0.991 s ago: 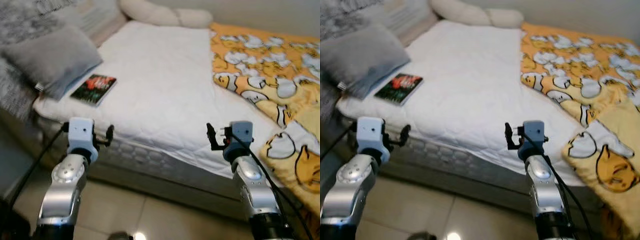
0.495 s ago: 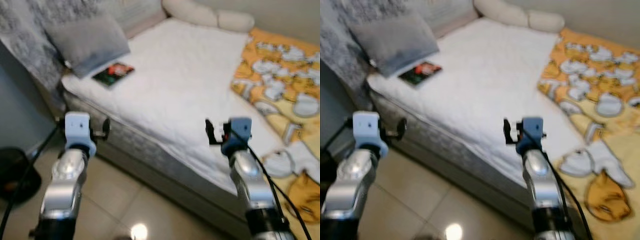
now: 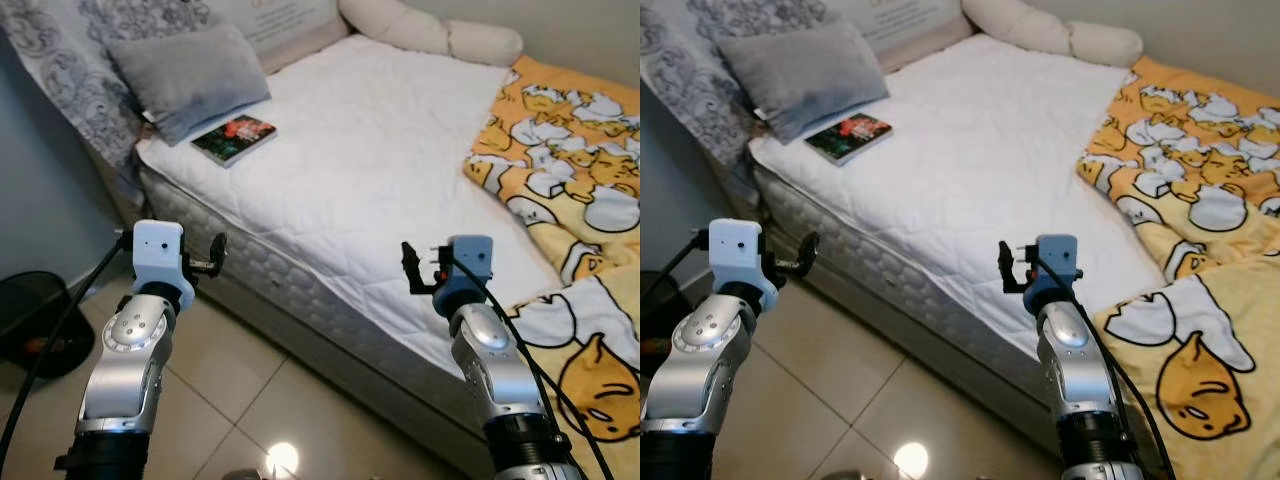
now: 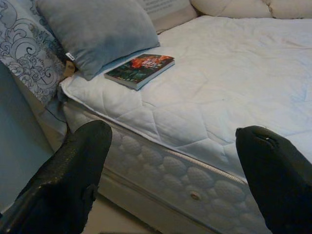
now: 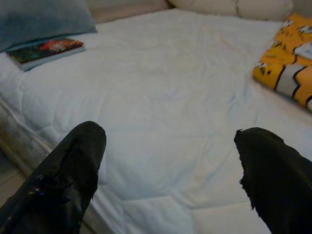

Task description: Clean up the room

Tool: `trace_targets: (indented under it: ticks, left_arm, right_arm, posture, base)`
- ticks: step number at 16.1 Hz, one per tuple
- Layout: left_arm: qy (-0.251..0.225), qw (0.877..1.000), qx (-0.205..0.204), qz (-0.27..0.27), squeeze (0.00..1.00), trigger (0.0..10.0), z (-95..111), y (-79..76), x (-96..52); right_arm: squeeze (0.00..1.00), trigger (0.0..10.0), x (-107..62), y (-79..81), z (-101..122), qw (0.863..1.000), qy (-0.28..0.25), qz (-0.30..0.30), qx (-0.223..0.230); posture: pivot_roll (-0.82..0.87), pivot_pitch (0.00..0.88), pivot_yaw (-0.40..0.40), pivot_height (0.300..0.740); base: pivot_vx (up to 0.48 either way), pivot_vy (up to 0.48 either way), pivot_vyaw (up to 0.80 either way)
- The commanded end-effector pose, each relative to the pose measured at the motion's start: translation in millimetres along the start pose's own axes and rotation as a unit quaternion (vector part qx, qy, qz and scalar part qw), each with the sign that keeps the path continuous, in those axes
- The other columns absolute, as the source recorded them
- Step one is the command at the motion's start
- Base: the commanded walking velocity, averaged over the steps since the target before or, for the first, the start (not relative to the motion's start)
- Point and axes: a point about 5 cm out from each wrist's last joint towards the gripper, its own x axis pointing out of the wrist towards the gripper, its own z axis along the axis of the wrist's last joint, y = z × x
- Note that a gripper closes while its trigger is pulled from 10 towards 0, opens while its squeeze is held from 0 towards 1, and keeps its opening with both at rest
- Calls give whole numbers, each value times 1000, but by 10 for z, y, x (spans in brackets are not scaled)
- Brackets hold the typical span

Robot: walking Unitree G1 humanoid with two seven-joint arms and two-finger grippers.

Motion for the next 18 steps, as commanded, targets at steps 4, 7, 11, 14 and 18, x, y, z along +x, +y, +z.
trace_targets:
  ticks: [4,7,11,14,18]
  left_arm:
    - [-1,1000,-10,0,1000,10000,24,28,11]
    - [-2,1000,-13,-5,1000,10000,28,18,15]
    - [-1,1000,-15,-5,1000,10000,32,26,14]
    - [1,1000,-12,-8,1000,10000,27,23,10]
    - [18,998,16,-64,1000,10000,-7,-78,-34]
  right_arm:
    - [1000,10000,40,-19,40,1000,6,-5,2]
    - [1000,10000,41,-9,39,1000,10,-4,4]
    - [1000,10000,43,-11,40,1000,11,-4,-10]
    - [1000,10000,38,-1,33,1000,13,-3,-10]
    - [1000,10000,56,-8,-12,999,36,-6,-2]
  posture:
    - [-25,0,-31,740]
    - [-24,0,-33,740]
    - [-25,0,-32,740]
    - [-25,0,-32,740]
    - [-16,0,-38,740]
  base:
    - [127,0,-800]
    - [263,0,-800]
    - [281,0,-511]
    - [185,0,0]
    - [0,0,0]
